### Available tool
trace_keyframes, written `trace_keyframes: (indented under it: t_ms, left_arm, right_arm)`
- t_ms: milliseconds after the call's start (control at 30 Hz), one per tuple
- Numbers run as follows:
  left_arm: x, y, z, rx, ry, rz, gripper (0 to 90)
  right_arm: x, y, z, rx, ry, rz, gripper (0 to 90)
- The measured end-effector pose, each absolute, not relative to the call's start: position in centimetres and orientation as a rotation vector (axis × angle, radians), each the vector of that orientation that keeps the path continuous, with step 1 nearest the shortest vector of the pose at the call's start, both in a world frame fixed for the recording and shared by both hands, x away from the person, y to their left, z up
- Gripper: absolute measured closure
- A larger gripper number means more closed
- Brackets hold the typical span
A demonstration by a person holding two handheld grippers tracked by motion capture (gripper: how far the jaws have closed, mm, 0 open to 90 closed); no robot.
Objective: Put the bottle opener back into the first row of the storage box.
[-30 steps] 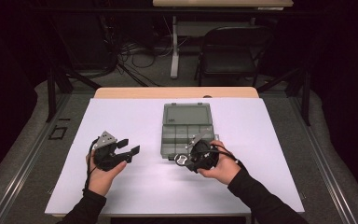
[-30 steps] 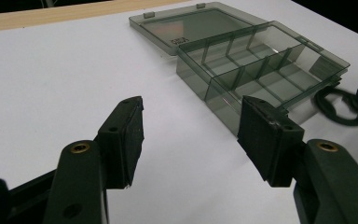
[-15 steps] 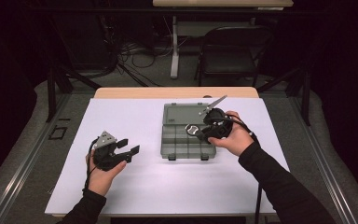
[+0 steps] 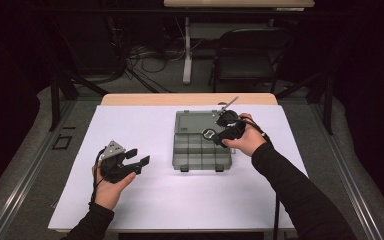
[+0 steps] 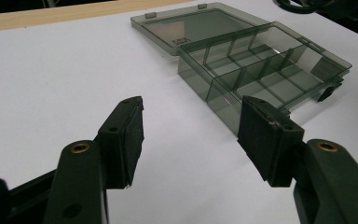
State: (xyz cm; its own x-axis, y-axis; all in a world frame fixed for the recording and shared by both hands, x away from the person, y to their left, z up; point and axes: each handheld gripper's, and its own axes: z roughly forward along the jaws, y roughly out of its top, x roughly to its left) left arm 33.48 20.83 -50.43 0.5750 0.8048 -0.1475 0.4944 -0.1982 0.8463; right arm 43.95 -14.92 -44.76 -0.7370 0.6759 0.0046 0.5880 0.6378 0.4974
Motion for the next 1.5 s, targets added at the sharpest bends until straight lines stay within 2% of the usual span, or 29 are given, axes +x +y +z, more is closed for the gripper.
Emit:
trace_keyframes:
  t_ms: [633,1167,1500]
  left_arm:
    - [33.5,21.0,-50.4,1.851,1.055,0.412,40.7]
    - [33.6,21.0,-50.5,1.85,1.061,0.413,40.7]
    - [33.5,21.1,-50.5,1.849,1.061,0.415,40.7]
  right_arm:
    - [46.9,-9.8,-47.4,0.748,2.795,0.62,65.2]
    - [47.9,-9.9,-49.7,0.676,2.83,0.505,65.1]
    - [48.0,-10.0,-49.8,0.663,2.83,0.524,65.1]
